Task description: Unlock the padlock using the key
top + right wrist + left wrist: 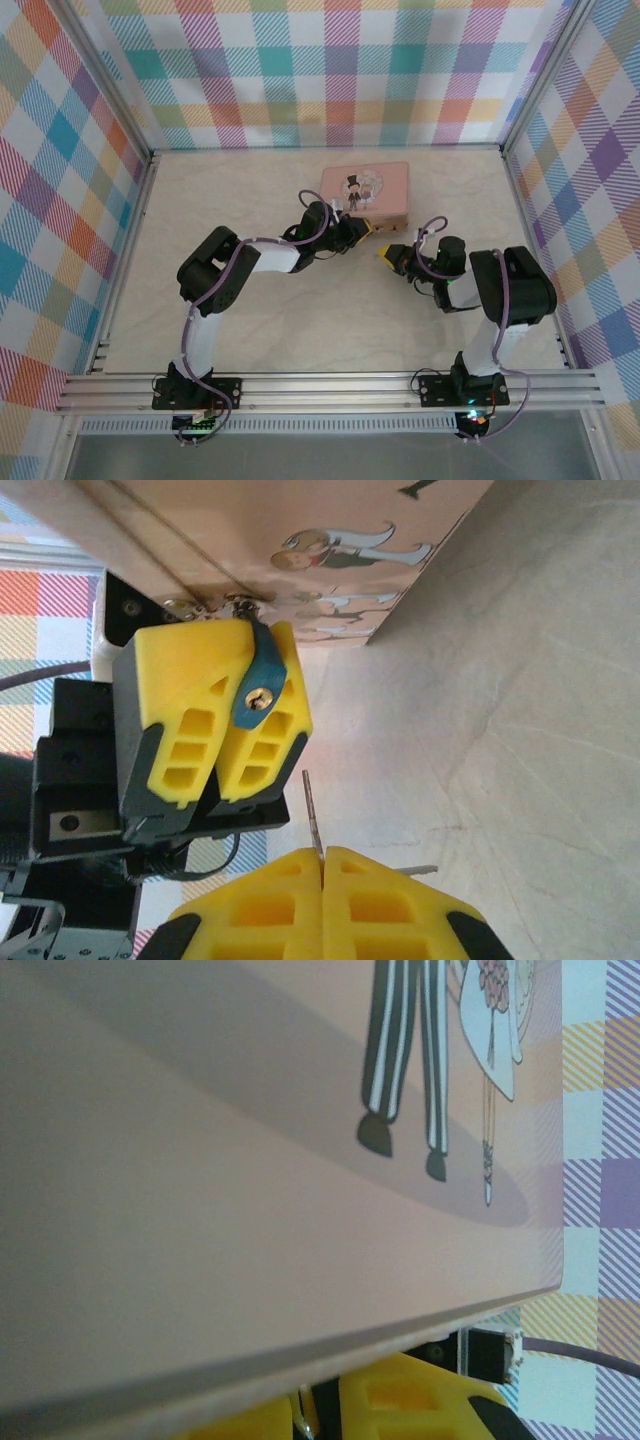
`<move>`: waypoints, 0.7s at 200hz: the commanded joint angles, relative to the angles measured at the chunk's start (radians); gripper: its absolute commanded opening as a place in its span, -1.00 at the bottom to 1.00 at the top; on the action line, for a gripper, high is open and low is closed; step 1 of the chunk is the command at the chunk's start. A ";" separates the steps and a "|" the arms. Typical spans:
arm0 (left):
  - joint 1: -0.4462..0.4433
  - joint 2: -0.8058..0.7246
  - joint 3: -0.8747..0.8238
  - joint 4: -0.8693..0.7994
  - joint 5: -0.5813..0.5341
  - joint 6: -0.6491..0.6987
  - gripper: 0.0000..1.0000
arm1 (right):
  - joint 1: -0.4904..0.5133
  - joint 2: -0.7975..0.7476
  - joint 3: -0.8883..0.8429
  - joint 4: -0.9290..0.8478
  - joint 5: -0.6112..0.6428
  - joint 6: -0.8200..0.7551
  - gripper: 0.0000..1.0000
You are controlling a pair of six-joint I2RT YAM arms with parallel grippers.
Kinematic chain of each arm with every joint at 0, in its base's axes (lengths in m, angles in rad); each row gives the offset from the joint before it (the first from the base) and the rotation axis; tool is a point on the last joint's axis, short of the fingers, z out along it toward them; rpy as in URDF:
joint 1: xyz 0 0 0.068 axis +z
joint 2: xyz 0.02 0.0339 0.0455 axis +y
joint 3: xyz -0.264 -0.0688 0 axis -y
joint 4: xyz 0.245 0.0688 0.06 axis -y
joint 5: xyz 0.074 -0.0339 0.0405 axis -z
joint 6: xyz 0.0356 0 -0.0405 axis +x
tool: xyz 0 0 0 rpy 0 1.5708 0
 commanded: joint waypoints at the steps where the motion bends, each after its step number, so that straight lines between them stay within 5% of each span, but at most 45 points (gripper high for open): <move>1: -0.026 0.031 -0.003 0.016 0.040 -0.074 -0.90 | 0.008 0.035 0.026 0.136 0.012 0.049 -1.00; 140: -0.029 0.060 0.017 0.038 0.053 -0.095 -0.90 | 0.018 0.035 0.055 0.145 0.027 0.075 -1.00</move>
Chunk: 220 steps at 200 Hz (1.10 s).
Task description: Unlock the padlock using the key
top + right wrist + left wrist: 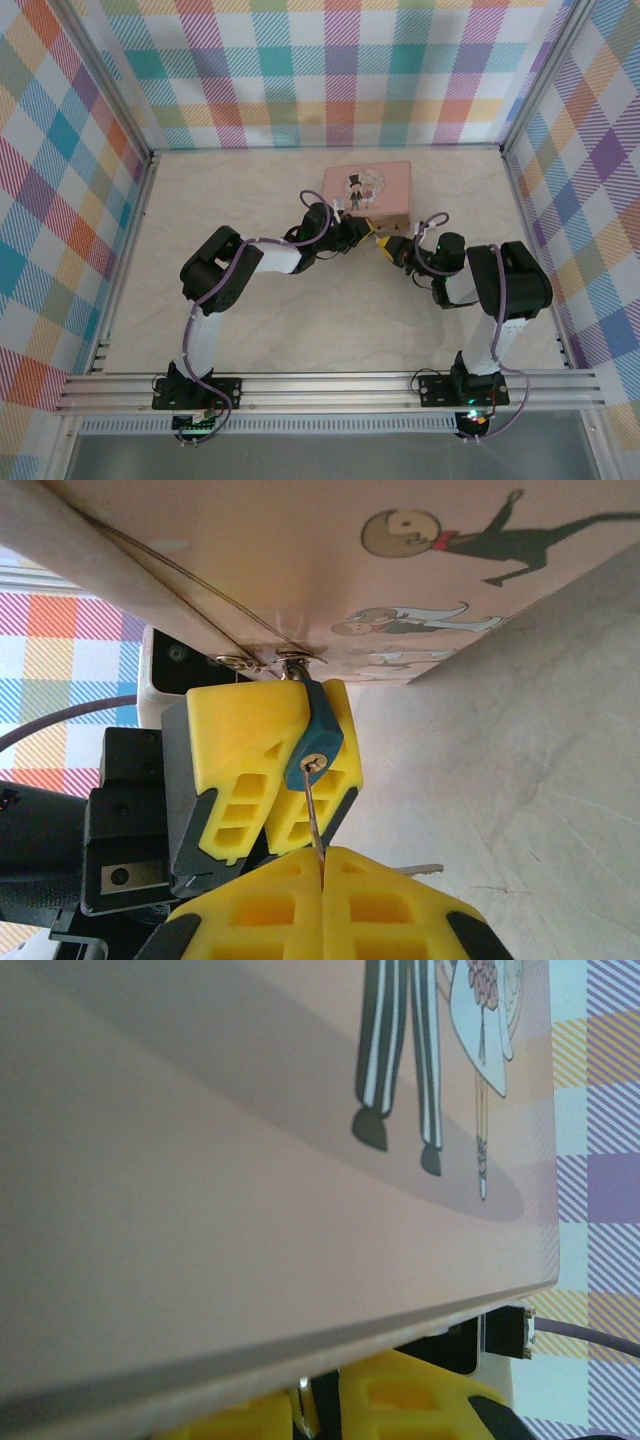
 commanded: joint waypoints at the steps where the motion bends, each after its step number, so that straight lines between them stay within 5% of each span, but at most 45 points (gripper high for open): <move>1: -0.025 0.037 0.013 -0.014 0.053 -0.094 -0.90 | 0.011 0.004 0.017 0.057 0.002 0.016 -1.00; 220: -0.035 0.054 0.014 0.019 0.072 -0.114 -0.91 | 0.016 0.057 0.051 0.107 0.038 0.099 -1.00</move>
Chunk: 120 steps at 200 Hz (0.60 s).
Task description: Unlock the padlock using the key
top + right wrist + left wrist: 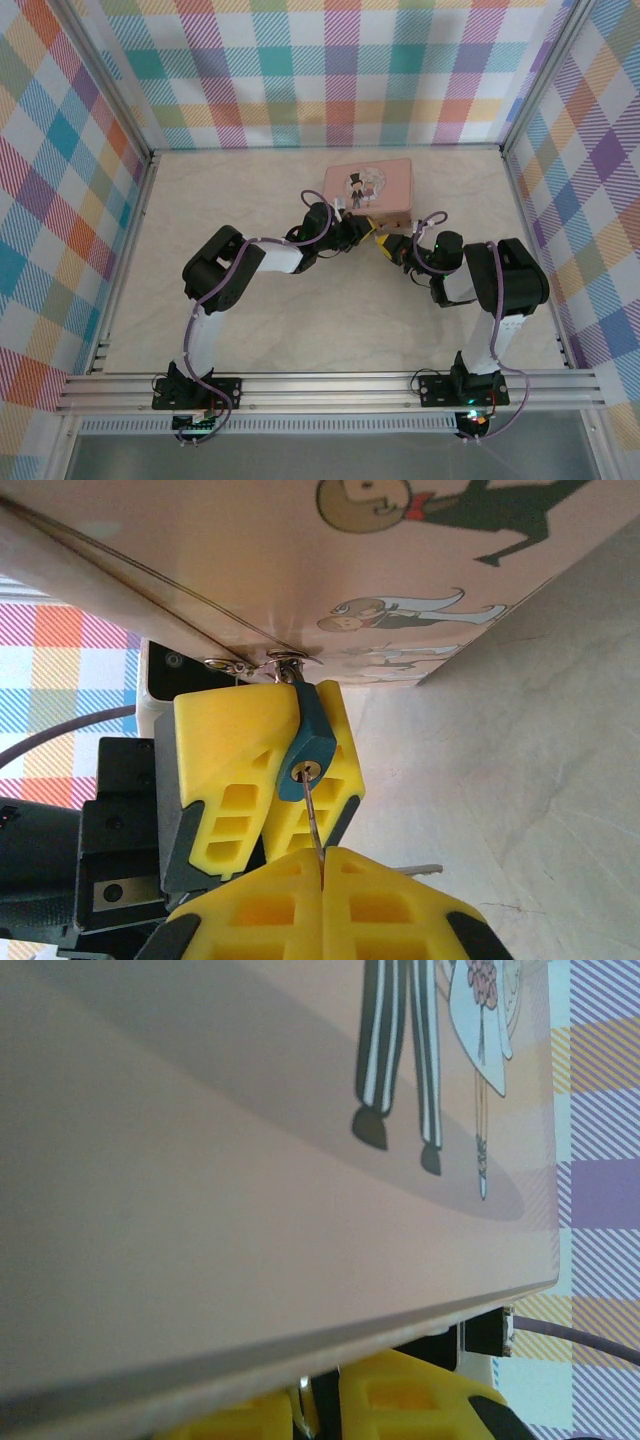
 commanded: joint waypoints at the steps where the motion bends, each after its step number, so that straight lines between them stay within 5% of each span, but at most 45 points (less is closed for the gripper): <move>1: -0.032 0.038 0.002 -0.013 0.072 -0.088 -0.91 | 0.006 0.028 0.029 0.082 0.024 0.056 -1.00; 120: -0.034 0.040 -0.013 0.023 0.095 -0.089 -0.94 | -0.002 0.083 0.040 0.133 0.074 0.334 -1.00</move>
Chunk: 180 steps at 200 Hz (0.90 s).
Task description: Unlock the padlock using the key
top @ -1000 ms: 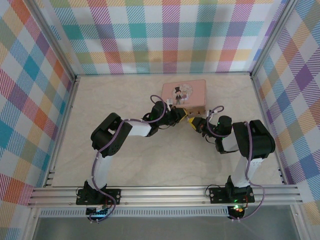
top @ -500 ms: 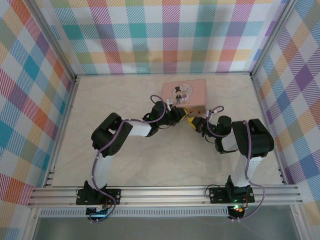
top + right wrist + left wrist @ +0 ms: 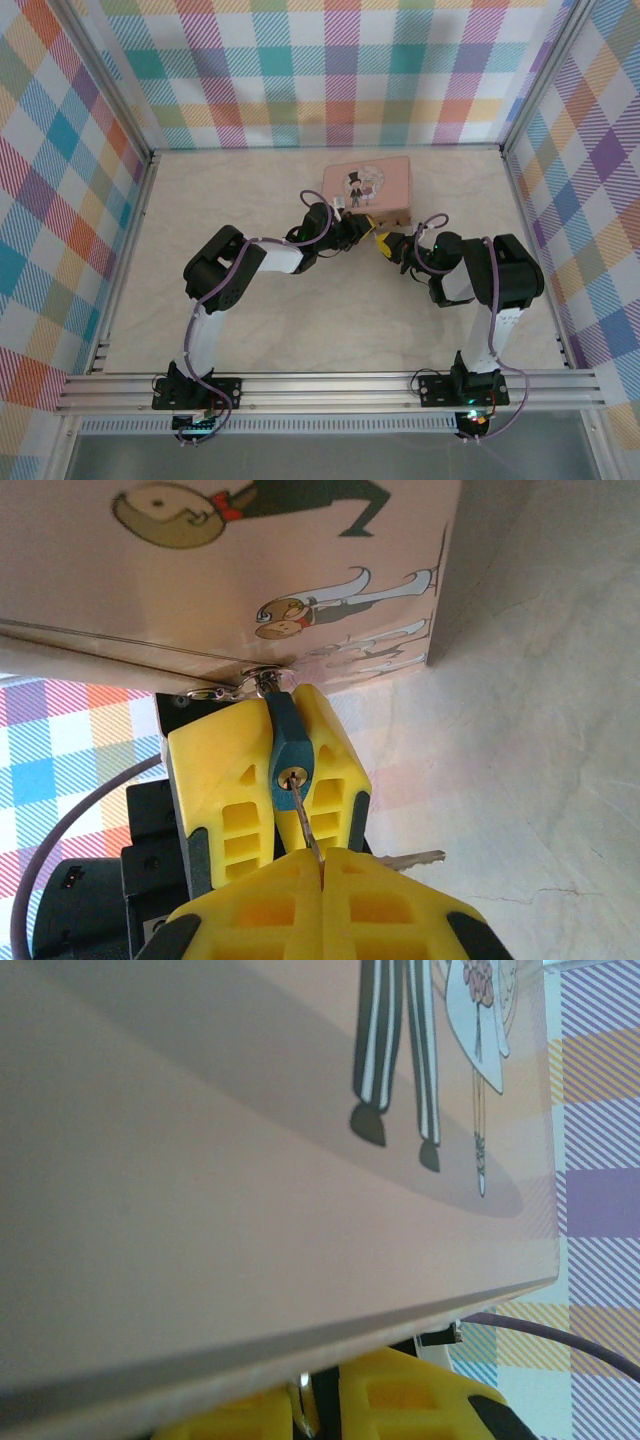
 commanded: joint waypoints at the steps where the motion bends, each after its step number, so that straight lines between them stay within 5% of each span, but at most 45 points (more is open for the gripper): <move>1: -0.034 0.032 -0.013 -0.001 0.113 -0.086 -0.94 | -0.002 0.030 0.029 0.051 0.068 0.056 -1.00; 93: -0.034 0.028 -0.022 0.019 0.130 -0.092 -0.97 | -0.009 0.041 0.072 0.052 0.059 0.159 -1.00; 180: -0.049 0.031 0.012 0.004 0.173 -0.079 -1.00 | 0.020 0.020 0.139 -0.099 0.041 0.002 -1.00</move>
